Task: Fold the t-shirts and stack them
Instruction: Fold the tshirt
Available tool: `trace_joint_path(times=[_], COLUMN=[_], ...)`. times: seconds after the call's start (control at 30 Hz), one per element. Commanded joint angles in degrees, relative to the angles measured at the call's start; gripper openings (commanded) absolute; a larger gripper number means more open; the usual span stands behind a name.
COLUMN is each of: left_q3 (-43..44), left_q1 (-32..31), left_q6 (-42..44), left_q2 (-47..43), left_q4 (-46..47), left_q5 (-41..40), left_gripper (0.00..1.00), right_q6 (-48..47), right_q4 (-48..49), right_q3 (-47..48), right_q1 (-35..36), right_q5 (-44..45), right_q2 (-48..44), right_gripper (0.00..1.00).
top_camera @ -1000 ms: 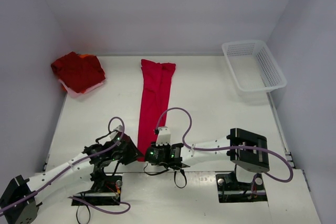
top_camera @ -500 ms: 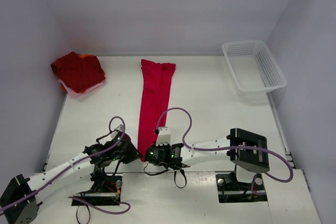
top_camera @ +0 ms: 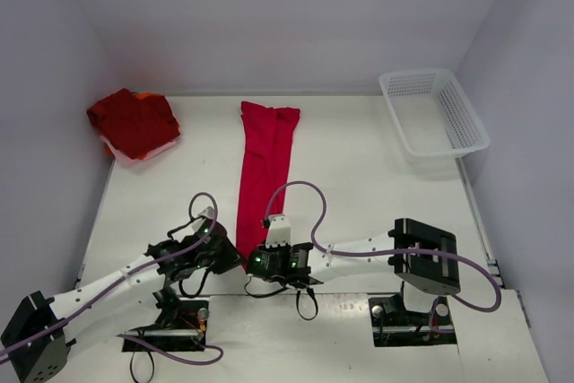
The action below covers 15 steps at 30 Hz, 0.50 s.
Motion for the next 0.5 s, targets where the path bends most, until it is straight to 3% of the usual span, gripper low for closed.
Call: trace_joint_path(times=[0.0,0.47], left_q3=[6.3,12.1], left_q1=[-0.3,-0.1], left_q6=[1.8,4.2], left_q2=[1.8,6.3], left_q4=[1.6,1.3], left_q5=[-2.0,-4.4], left_gripper=[0.0,0.0], right_q6=[-1.6,-7.1], right_q4=[-2.8,-4.4], right_q3=[3.0,6.2], right_q1=[-1.0,-4.7], right_q5=[3.9,5.1], right_q2=[-3.6,-7.0], right_gripper=[0.0,0.0])
